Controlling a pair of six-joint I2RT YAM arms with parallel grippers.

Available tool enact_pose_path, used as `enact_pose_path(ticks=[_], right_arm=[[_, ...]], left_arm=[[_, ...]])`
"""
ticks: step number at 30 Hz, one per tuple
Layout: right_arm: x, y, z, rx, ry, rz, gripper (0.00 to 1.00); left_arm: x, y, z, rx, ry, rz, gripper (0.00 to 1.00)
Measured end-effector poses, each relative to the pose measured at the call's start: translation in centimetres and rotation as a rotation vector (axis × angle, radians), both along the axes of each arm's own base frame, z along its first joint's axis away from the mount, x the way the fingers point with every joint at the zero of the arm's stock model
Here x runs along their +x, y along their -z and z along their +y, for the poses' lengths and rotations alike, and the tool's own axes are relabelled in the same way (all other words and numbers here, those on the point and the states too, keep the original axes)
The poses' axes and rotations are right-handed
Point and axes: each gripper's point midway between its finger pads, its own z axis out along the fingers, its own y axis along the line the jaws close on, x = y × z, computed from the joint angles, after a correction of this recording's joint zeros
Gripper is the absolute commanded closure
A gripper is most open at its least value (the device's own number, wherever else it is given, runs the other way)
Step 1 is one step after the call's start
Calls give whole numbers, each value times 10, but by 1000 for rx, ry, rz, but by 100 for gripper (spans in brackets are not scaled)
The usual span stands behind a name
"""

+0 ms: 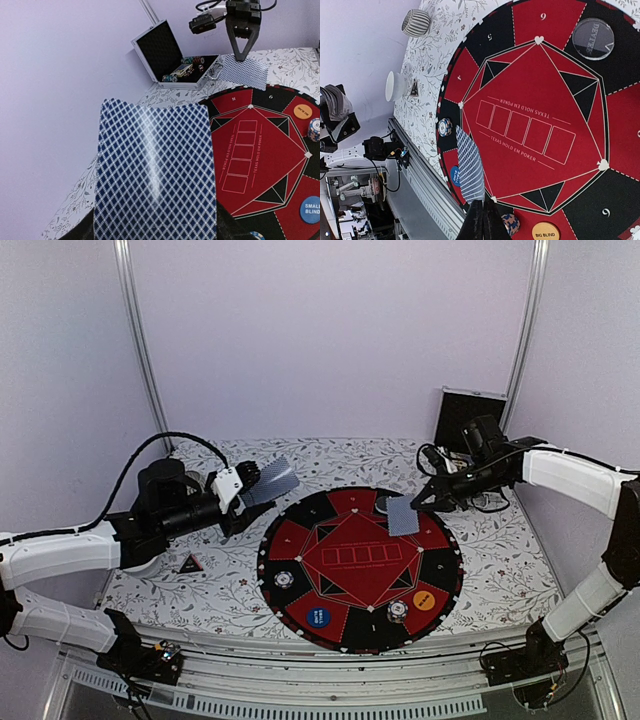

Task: Distribute texas hold em gaming equipment
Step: Place the poker card in the big blind area.

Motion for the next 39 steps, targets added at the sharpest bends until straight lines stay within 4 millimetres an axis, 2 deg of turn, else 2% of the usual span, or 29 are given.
enact_pose_path(ticks=[5,12,15,19,21,30,35,39], right_arm=[[-11,20,-11,-74,-6,34,98],[-29,81,-42,-307,-10,163,98],[-29,82,-52,-379,-32,147,98],[-12,70,-58,-447,-85,33,98],[-9,70,-59,-468,-138,-18,97],[-16,91,-63,-529,-446,-156,98],[-30,109,-64,-521,-626,-182,98],[-41,110,-63,-485,-721,-201,98]], left_arm=[[0,0,0,0,0,0,43],[0,0,0,1,-1,-1,43],[0,0,0,1,-1,-1,43],[0,0,0,1,-1,-1,43],[0,0,0,1,-1,-1,43],[0,0,0,0,1,0,43],[0,0,0,1,1,0,43],[0,0,0,1,1,0,43]])
